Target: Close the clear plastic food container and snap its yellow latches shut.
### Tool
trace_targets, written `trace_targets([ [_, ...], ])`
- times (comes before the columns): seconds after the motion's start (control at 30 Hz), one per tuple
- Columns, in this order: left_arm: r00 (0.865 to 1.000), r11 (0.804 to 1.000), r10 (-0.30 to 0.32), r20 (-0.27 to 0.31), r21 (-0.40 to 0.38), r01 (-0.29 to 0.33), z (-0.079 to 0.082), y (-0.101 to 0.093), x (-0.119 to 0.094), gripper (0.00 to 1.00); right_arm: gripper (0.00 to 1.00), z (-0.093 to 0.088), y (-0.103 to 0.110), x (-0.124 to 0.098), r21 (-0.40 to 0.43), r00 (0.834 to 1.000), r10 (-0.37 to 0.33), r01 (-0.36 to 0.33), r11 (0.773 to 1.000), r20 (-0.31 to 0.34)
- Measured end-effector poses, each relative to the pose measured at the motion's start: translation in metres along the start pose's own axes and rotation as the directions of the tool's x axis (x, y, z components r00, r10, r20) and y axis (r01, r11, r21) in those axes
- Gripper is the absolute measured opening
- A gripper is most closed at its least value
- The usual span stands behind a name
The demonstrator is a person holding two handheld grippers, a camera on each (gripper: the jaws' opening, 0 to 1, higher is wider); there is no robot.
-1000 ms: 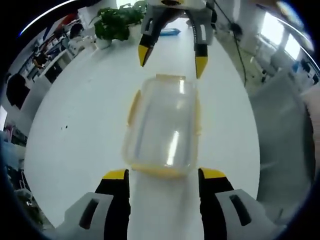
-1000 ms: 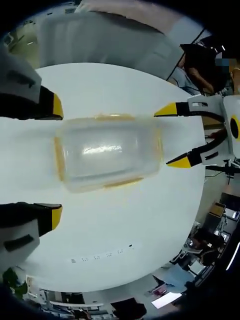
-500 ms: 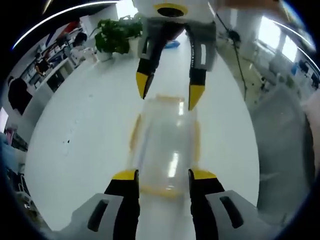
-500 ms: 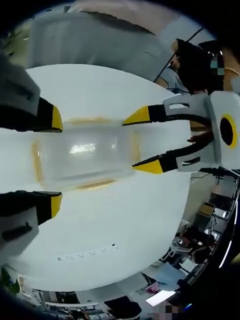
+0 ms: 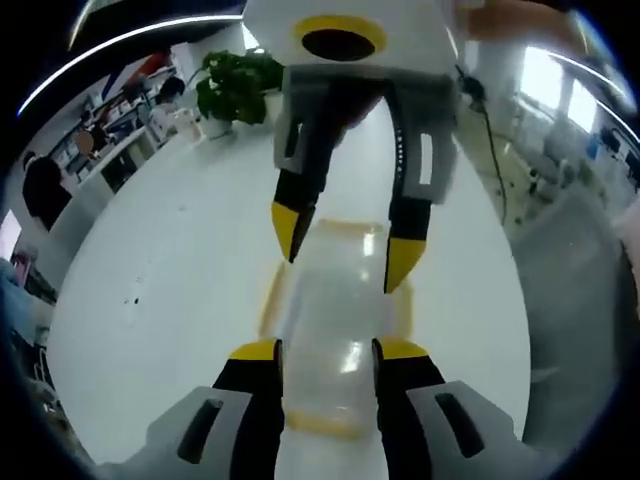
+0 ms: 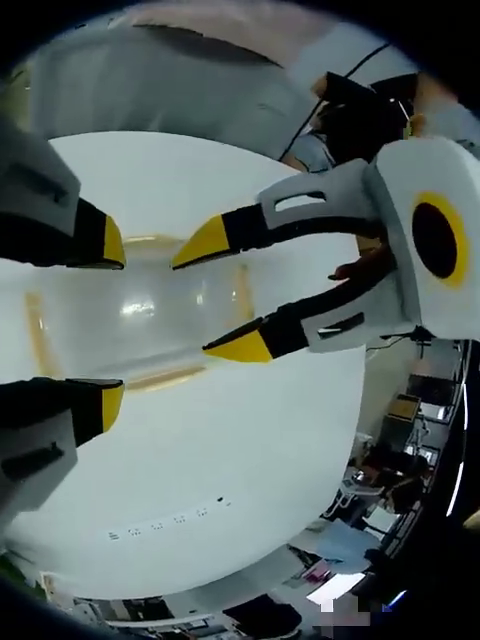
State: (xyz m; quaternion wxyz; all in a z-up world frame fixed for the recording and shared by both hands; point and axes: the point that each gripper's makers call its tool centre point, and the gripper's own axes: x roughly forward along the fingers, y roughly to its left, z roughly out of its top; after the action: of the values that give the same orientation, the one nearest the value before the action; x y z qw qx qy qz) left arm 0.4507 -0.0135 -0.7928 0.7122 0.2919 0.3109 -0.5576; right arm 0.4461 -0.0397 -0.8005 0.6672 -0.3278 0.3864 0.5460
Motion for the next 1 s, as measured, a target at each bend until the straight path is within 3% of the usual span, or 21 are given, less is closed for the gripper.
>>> trace_targets([
  [0.1, 1.000, 1.000, -0.026, 0.004, -0.015, 0.026, 0.000, -0.006, 0.003, 0.35, 0.41, 0.001, 0.002, 0.002, 0.006, 1.000, 0.011, -0.011, 1.000, 0.006],
  [0.23, 1.000, 1.000, -0.007, 0.007, -0.007, 0.007, -0.001, -0.006, 0.006, 0.34, 0.42, 0.000, 0.001, 0.004, -0.010, 1.000, 0.009, -0.009, 1.000, -0.004],
  [0.33, 1.000, 1.000, -0.006, 0.018, -0.012, 0.006, -0.001, -0.005, 0.006, 0.33, 0.45, -0.007, -0.002, 0.007, -0.062, 0.998, -0.008, 0.005, 0.998, -0.056],
  [0.37, 1.000, 1.000, -0.010, 0.020, -0.018, 0.010, -0.001, -0.005, 0.006, 0.33, 0.46, -0.002, -0.002, 0.007, -0.041, 1.000, 0.001, -0.002, 0.999, -0.030],
  [0.6, 0.998, 0.997, -0.056, 0.020, -0.055, 0.057, -0.004, -0.010, 0.007, 0.34, 0.49, -0.002, -0.003, 0.009, -0.016, 1.000, 0.010, -0.011, 1.000, -0.021],
  [0.7, 0.994, 0.992, -0.104, 0.044, -0.069, 0.107, 0.000, -0.021, 0.009, 0.46, 0.51, -0.002, -0.005, 0.009, -0.009, 1.000, 0.005, -0.005, 1.000, -0.024],
  [0.8, 0.992, 0.991, -0.114, 0.047, -0.060, 0.117, 0.002, -0.024, 0.011, 0.51, 0.52, -0.002, -0.006, 0.009, -0.005, 1.000, 0.006, -0.006, 1.000, -0.026],
  [1.0, 0.998, 0.998, -0.061, 0.017, 0.032, 0.061, 0.002, -0.030, 0.016, 0.54, 0.53, -0.002, -0.006, 0.009, -0.013, 1.000, 0.011, -0.011, 1.000, -0.023],
])
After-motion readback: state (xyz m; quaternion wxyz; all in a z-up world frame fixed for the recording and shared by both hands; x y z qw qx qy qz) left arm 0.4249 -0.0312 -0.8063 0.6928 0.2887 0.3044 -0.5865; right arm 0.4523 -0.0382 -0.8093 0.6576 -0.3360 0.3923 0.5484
